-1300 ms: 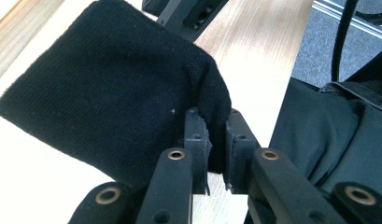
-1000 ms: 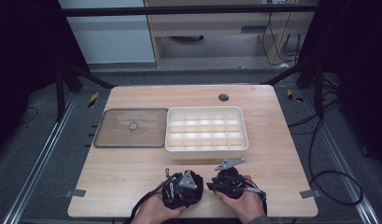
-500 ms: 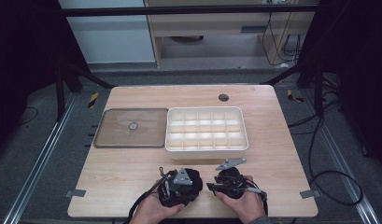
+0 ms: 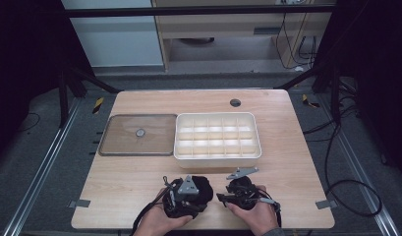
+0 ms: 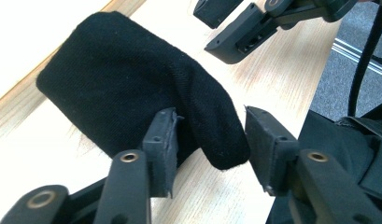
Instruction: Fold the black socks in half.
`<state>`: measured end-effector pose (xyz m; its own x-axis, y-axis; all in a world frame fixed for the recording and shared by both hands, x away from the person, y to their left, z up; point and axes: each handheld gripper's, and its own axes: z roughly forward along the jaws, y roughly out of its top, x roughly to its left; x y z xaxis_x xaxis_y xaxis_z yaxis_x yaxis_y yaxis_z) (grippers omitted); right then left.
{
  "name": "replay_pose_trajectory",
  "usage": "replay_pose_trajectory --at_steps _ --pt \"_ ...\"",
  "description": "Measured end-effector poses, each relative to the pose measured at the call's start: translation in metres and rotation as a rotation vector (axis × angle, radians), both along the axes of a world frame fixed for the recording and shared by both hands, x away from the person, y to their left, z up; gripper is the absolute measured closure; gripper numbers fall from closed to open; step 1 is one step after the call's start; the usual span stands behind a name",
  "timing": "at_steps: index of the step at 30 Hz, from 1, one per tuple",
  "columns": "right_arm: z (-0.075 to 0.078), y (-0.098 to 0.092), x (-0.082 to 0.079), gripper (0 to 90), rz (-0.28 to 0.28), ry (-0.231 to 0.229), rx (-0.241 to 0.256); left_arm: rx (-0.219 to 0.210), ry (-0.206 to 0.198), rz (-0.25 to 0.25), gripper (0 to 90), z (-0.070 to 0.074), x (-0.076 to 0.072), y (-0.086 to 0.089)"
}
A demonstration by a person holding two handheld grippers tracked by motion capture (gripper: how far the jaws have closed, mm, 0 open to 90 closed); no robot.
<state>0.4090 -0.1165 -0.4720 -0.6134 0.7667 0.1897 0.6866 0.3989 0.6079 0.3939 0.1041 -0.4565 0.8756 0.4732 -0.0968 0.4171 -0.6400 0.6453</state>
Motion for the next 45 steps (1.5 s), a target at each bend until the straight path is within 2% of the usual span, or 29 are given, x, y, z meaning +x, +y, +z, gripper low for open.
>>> replay_pose_trajectory --at_steps 10,17,22,28,33,35,40,43,45 --pt "0.001 -0.001 0.0 49.6 0.0 -0.002 0.001 -0.013 -0.019 -0.006 47.3 0.004 -0.004 0.0" --pt "0.001 -0.002 0.0 48.5 0.001 -0.005 0.004 -0.029 -0.037 0.002 47.4 0.01 -0.005 0.002" --pt "0.001 -0.001 0.0 48.2 -0.003 -0.002 0.004 -0.044 -0.067 0.007 54.7 0.016 -0.002 0.001" --pt "0.003 -0.003 0.0 48.3 0.0 -0.012 0.007 -0.042 -0.065 0.01 71.5 0.014 0.006 -0.004" --pt "0.003 -0.005 0.0 48.4 -0.006 -0.01 0.005 -0.017 -0.037 -0.014 81.6 0.007 0.014 -0.013" --pt "0.003 -0.006 0.0 48.6 -0.014 -0.006 0.007 0.0 -0.025 -0.026 82.9 0.004 0.016 -0.017" --pt "0.002 -0.011 0.001 48.9 -0.023 -0.007 0.008 0.01 0.034 -0.053 84.1 -0.006 0.022 -0.026" --pt "0.001 -0.014 0.0 49.0 -0.031 -0.003 0.011 0.005 0.067 -0.062 84.4 -0.011 0.024 -0.031" --pt "0.001 -0.015 0.0 49.1 -0.033 -0.001 0.011 0.004 0.074 -0.059 84.4 -0.013 0.025 -0.033"
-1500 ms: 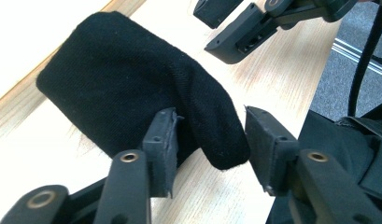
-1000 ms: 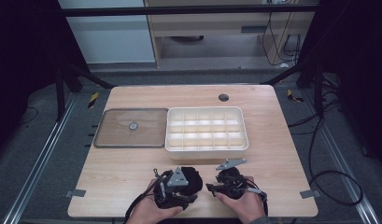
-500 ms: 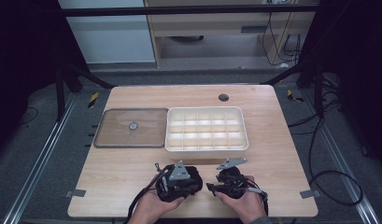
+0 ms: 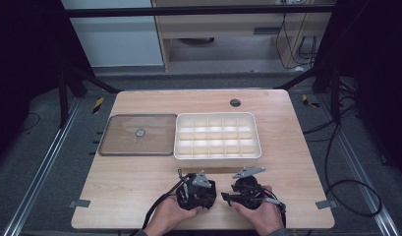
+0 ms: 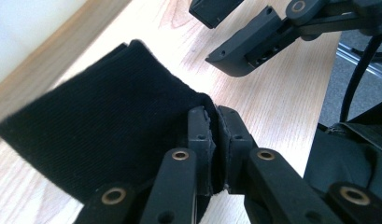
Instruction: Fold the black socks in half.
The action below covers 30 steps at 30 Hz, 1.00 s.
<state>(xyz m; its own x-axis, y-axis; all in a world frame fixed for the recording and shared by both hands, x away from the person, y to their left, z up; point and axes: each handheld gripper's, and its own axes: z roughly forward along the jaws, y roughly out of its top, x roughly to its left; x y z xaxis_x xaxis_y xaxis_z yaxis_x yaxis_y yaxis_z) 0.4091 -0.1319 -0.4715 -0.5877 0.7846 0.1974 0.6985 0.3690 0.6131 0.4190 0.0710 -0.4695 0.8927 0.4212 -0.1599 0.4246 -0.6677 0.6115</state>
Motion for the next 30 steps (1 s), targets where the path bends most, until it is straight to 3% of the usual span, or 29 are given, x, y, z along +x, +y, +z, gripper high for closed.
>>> replay_pose_trajectory --at_steps 8,14,20,30 --pt "0.0 -0.001 0.0 49.1 0.0 0.0 0.003 0.005 0.019 0.009 83.9 -0.003 0.0 -0.004" --pt "0.002 -0.003 0.0 49.1 -0.008 -0.007 0.007 0.023 -0.011 0.007 83.3 0.001 -0.003 -0.002" --pt "0.002 -0.003 -0.001 49.1 -0.007 -0.009 0.005 0.021 -0.015 0.01 81.8 0.001 -0.004 -0.002" --pt "0.004 -0.004 -0.001 48.5 -0.017 -0.007 0.014 0.005 -0.074 0.027 63.7 0.012 -0.013 0.005"
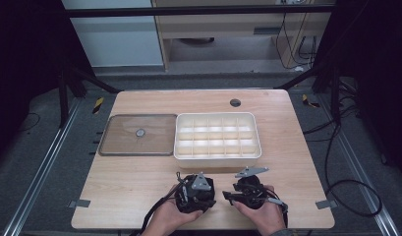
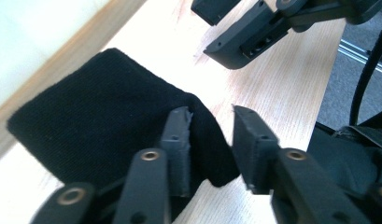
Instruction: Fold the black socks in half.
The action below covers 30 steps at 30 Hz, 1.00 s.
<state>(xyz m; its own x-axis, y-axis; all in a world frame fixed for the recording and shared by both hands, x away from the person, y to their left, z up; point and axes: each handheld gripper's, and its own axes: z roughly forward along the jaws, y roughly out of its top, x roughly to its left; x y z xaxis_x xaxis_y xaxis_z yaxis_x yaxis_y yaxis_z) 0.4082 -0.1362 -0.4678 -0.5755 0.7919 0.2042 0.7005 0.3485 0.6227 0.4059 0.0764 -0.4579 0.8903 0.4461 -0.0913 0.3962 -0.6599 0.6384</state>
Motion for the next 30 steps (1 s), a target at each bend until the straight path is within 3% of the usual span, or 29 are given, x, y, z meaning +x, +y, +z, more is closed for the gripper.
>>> replay_pose_trajectory --at_steps 10,22,26,30 --pt "0.002 0.002 0.001 47.8 0.006 -0.008 -0.001 -0.021 -0.027 0.017 44.7 0.007 -0.007 0.012" --pt "0.006 0.005 0.0 43.5 0.005 -0.015 0.006 -0.086 -0.053 0.042 23.2 0.015 -0.014 0.024" --pt "0.009 0.005 0.0 40.1 0.006 -0.025 0.019 -0.103 -0.062 0.06 16.6 0.019 -0.016 0.031" --pt "0.014 0.008 0.002 34.1 0.012 -0.039 0.037 -0.142 -0.083 0.103 11.5 0.024 -0.017 0.051"
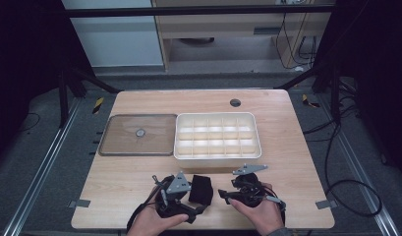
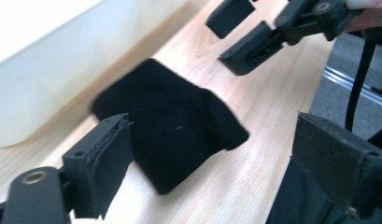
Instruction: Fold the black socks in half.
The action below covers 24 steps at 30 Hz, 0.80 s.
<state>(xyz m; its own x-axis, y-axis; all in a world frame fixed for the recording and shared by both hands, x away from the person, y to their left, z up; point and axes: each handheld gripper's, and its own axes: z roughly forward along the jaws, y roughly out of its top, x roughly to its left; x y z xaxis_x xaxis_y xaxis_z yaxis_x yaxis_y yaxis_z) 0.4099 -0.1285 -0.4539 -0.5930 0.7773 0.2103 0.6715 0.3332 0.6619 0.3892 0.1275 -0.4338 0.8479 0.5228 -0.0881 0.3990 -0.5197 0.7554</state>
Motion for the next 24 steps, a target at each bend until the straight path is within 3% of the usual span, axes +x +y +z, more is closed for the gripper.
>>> replay_pose_trajectory --at_steps 4,8,16,19,24 --pt "0.006 0.007 0.004 25.8 0.014 0.003 0.03 -0.013 -0.014 0.069 10.1 0.0 0.004 0.026" --pt "0.008 0.018 0.01 25.9 0.016 0.006 0.068 -0.014 -0.026 0.146 9.4 -0.007 0.012 0.059" --pt "-0.001 0.037 0.023 27.2 0.018 0.042 0.048 0.015 -0.03 0.296 8.0 -0.037 0.027 0.116" --pt "-0.005 0.04 0.025 27.0 0.017 0.056 0.032 0.01 -0.005 0.337 8.1 -0.044 0.033 0.13" --pt "-0.008 0.043 0.027 26.9 0.007 0.068 0.026 0.016 -0.013 0.402 8.1 -0.049 0.038 0.15"
